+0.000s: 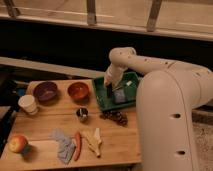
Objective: Wipe tray with brush
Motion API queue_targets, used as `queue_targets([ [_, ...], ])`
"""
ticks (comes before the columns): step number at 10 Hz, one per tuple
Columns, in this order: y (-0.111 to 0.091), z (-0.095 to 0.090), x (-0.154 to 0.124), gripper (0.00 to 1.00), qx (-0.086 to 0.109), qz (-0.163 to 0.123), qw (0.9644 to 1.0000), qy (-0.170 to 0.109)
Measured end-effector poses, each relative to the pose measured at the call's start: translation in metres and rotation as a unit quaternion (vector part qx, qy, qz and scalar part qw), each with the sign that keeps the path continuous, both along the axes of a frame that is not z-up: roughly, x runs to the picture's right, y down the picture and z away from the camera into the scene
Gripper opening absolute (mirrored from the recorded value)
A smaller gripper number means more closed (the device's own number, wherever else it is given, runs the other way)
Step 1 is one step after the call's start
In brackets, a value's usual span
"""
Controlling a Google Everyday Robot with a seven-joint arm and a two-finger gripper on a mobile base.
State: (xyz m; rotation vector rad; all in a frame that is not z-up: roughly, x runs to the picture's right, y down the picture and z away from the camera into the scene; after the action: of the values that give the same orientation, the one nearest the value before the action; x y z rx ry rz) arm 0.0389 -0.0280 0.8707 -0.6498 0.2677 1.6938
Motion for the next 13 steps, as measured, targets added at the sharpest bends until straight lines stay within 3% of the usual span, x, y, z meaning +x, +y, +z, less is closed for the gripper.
queue_targets([
  [3, -0.017, 0.024, -0.014, 0.00, 0.008, -0.008, 0.9997, -0.022],
  [7, 0.014, 0.016, -0.030, 0.00, -0.022, -0.016, 0.9992, -0.028],
  [9, 0.035, 0.004, -0.029, 0.00, -0.047, -0.019, 0.9987, -0.011],
  [11, 0.045, -0.003, -0.013, 0.00, -0.056, -0.014, 0.9982, 0.019],
  [13, 0.046, 0.002, 0.008, 0.00, -0.060, 0.002, 0.9971, 0.047],
])
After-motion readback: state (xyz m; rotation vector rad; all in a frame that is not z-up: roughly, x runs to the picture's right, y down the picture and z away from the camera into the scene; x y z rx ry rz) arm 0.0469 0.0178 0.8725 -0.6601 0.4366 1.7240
